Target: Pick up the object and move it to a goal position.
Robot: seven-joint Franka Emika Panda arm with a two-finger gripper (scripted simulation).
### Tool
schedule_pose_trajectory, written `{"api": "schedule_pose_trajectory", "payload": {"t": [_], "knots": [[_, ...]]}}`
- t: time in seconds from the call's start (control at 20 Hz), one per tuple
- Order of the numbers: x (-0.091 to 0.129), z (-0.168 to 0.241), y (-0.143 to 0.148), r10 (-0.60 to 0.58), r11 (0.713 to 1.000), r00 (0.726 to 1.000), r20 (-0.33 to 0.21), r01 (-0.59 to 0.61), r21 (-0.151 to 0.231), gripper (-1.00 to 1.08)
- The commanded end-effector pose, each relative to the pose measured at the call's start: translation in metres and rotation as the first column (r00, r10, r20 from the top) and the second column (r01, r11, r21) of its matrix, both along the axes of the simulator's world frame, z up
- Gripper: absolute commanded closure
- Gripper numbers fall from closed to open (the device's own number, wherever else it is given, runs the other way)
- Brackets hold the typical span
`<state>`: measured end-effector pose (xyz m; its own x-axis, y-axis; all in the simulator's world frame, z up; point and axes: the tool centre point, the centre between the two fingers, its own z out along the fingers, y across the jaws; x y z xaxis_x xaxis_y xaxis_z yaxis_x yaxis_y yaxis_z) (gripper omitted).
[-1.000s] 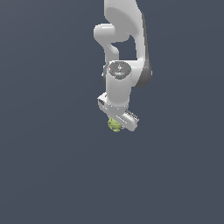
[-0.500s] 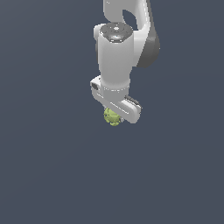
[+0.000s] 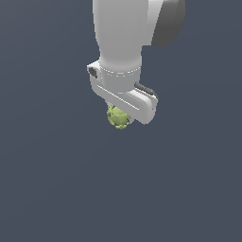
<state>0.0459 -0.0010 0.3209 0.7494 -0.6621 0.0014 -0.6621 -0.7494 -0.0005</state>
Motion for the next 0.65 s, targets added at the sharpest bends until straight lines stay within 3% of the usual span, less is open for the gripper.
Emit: {"api": "schedule_pose_trajectory", "payload": {"t": [0.0, 0.6], "knots": [[0.004, 0.013, -0.002, 0.0, 1.0, 1.0, -0.001, 0.0, 0.0, 1.08], [0.013, 0.036, -0.004, 0.001, 1.0, 1.0, -0.001, -0.001, 0.0, 1.08]]}}
